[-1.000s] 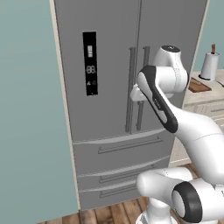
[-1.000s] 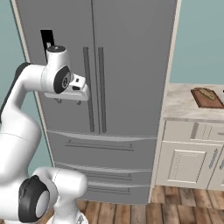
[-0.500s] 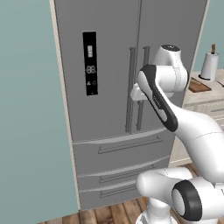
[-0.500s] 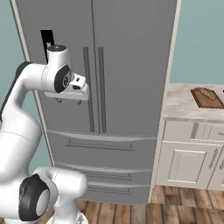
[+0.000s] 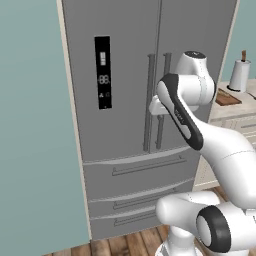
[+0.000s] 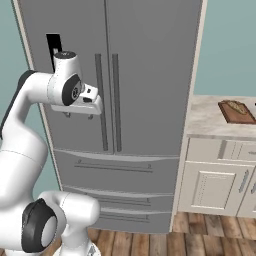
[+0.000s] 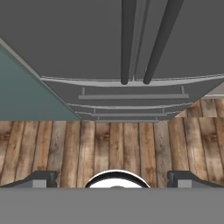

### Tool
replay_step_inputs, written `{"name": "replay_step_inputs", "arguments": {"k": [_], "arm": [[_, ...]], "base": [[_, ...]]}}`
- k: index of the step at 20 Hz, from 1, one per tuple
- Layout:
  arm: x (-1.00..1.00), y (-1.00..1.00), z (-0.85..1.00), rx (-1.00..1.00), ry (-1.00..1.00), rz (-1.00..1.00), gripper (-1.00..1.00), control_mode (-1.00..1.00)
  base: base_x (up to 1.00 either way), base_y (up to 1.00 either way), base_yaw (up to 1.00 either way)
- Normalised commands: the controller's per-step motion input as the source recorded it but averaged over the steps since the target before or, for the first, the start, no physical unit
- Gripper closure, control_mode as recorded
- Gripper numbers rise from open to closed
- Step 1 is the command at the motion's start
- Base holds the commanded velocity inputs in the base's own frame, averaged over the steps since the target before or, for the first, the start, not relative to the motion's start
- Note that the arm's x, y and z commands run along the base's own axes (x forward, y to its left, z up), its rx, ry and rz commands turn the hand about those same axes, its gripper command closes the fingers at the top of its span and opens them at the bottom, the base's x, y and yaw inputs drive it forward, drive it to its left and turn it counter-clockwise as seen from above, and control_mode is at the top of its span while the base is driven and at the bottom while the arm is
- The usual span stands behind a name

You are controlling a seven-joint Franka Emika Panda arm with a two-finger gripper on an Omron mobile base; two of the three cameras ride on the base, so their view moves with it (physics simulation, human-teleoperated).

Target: Retrieve the sausage and cheese from the fridge and place them on the cutting board on the counter.

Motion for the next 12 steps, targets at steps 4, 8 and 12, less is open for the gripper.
{"name": "replay_step_inputs", "arguments": {"k": [4,8,12], "arm": [[0.0,0.0,0.0,0.0,0.0,0.0,-1.0,-1.0],[0.0,0.0,0.0,0.0,0.0,0.0,-1.0,-1.0],[0.0,0.0,0.0,0.0,0.0,0.0,-1.0,-1.0]], "base": [[0.0,0.0,0.0],[0.0,0.0,0.0],[0.0,0.0,0.0]]}}
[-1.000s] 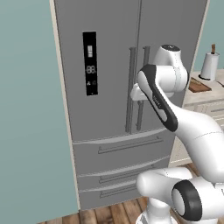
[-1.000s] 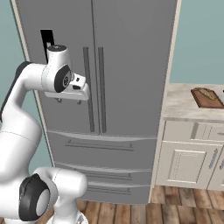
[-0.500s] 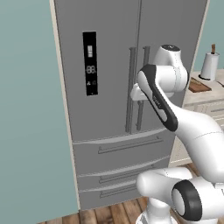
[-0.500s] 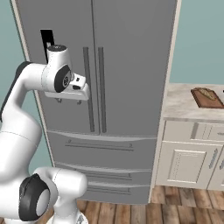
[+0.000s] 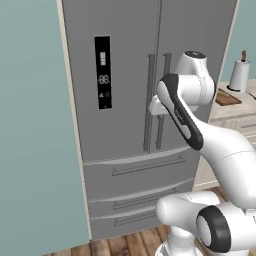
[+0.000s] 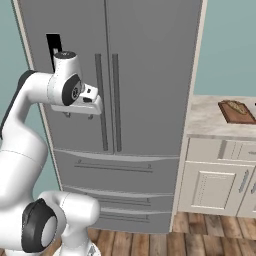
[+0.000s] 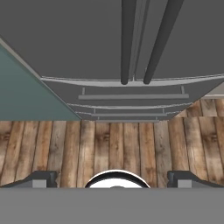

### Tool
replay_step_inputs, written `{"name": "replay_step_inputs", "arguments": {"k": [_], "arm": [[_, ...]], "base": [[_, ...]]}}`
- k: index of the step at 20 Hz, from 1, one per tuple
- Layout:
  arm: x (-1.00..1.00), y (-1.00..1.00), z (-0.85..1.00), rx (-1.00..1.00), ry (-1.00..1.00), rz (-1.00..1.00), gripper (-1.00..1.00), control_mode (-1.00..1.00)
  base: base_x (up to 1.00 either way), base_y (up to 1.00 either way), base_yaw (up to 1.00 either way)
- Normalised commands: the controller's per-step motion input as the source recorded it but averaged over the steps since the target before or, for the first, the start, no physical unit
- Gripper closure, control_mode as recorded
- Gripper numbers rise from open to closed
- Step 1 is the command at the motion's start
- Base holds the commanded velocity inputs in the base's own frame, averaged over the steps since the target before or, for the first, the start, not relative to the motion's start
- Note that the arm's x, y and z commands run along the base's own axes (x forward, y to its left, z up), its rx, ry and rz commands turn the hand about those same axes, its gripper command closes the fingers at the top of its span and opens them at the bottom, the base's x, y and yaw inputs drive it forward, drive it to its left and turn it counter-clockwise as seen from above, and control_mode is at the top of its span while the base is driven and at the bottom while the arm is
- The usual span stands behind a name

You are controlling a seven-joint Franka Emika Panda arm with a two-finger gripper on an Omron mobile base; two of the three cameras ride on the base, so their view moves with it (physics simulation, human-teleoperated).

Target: Retrieve the sausage and cheese from the fridge and place them on the cutting board on the counter.

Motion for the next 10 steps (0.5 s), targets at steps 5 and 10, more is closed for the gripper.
{"name": "replay_step_inputs", "arguments": {"k": [5,10], "arm": [[0.0,0.0,0.0,0.0,0.0,0.0,-1.0,-1.0],[0.09,-0.36,-0.05,0.02,-0.12,0.04,-1.0,-1.0]], "base": [[0.0,0.0,0.0],[0.0,0.0,0.0]]}}
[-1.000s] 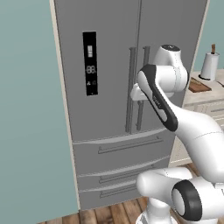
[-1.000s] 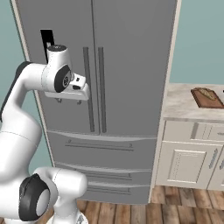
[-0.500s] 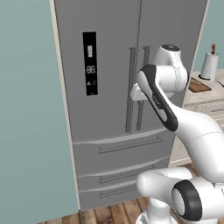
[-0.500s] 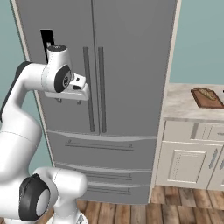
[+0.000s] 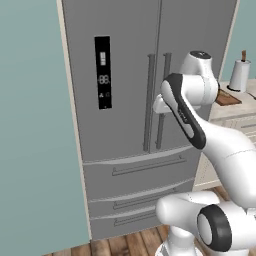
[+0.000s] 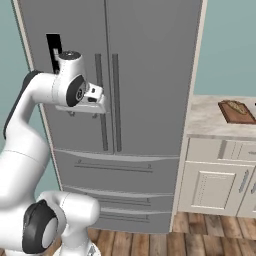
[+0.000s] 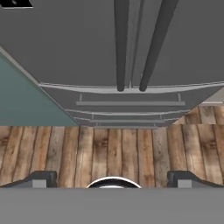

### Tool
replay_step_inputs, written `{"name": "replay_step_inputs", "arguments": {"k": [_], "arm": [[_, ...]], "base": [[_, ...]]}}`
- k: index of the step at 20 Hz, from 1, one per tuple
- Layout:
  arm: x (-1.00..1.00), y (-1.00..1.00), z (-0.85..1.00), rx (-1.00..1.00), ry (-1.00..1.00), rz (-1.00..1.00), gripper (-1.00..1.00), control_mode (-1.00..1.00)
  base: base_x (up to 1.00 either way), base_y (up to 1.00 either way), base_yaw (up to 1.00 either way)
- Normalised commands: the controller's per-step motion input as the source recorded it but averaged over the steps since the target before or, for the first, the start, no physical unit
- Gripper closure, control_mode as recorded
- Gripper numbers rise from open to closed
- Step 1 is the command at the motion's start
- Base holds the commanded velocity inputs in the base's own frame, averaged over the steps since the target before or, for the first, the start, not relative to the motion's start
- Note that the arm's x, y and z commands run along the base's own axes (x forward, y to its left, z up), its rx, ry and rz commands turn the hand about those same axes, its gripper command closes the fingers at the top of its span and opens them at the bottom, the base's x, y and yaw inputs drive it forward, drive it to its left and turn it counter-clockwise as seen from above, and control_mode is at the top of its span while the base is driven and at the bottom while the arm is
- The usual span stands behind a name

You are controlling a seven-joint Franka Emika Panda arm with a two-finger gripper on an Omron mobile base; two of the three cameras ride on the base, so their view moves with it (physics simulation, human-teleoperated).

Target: Retrieve the sausage and cheese from the fridge and place them on the cutting board on the counter.

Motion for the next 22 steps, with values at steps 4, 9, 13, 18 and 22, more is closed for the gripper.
{"name": "replay_step_inputs", "arguments": {"k": [4,9,13,18,22], "arm": [[0.0,-0.84,-0.04,0.07,-0.36,0.12,-1.0,-1.0],[0.07,-0.64,0.0,0.08,-0.31,0.12,-1.0,-1.0],[0.56,-0.03,0.0,0.04,-0.17,0.02,-1.0,-1.0],[0.64,0.0,0.0,0.06,-0.08,0.0,-1.0,-1.0],[0.35,-0.01,0.0,0.08,0.0,0.0,-1.0,-1.0]], "base": [[0.0,0.0,0.0],[0.0,0.0,0.0],[0.0,0.0,0.0],[0.0,0.0,0.0],[0.0,0.0,0.0]]}}
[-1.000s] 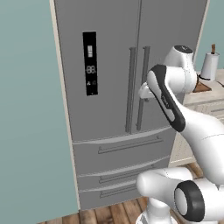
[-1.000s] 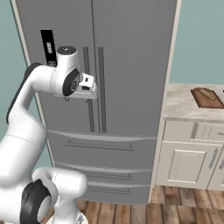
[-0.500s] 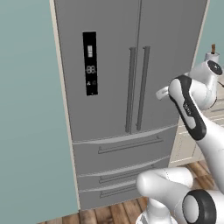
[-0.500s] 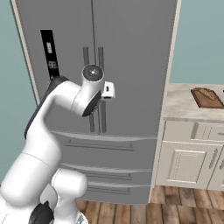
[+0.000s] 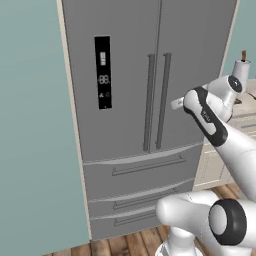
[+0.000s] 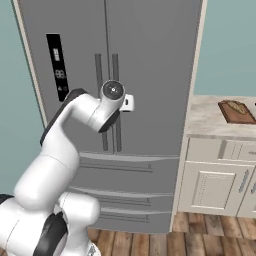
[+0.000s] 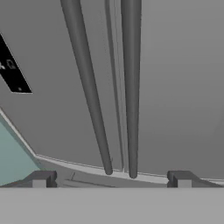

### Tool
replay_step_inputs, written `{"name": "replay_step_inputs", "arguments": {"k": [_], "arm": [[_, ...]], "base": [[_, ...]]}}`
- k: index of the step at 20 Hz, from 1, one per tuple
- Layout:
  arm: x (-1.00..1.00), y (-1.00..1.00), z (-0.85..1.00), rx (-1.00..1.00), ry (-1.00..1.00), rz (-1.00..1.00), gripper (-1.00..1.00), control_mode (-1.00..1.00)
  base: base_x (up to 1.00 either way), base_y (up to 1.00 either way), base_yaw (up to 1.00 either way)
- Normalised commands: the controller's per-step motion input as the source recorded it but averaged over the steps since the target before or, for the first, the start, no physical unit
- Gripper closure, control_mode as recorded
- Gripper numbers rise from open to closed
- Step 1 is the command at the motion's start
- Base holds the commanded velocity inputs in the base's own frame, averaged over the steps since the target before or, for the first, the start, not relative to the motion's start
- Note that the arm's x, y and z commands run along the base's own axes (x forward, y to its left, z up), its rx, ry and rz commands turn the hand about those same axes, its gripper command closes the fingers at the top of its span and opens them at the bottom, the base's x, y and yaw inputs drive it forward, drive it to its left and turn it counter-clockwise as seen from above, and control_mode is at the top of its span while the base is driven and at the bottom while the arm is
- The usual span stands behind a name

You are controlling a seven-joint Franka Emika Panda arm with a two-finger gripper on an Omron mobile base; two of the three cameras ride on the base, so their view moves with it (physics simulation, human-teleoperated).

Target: Retrieve the sausage and cheese from the fridge and place them on the cutting board on the counter.

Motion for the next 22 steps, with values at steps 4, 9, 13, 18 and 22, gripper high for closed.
{"name": "replay_step_inputs", "arguments": {"k": [4,9,13,18,22], "arm": [[0.19,-0.01,0.0,0.07,0.0,0.0,-1.0,-1.0],[0.32,0.01,0.02,0.05,0.0,0.0,-1.0,-1.0],[0.47,0.08,0.03,0.04,0.0,0.0,-1.0,-1.0],[0.63,0.0,0.0,0.01,0.0,0.0,-1.0,-1.0],[0.47,0.02,0.0,0.0,0.0,0.0,-1.0,-1.0]], "base": [[0.0,0.0,0.0],[0.0,0.0,0.0],[0.0,0.0,0.0],[0.0,0.0,0.0],[0.0,0.0,0.0]]}}
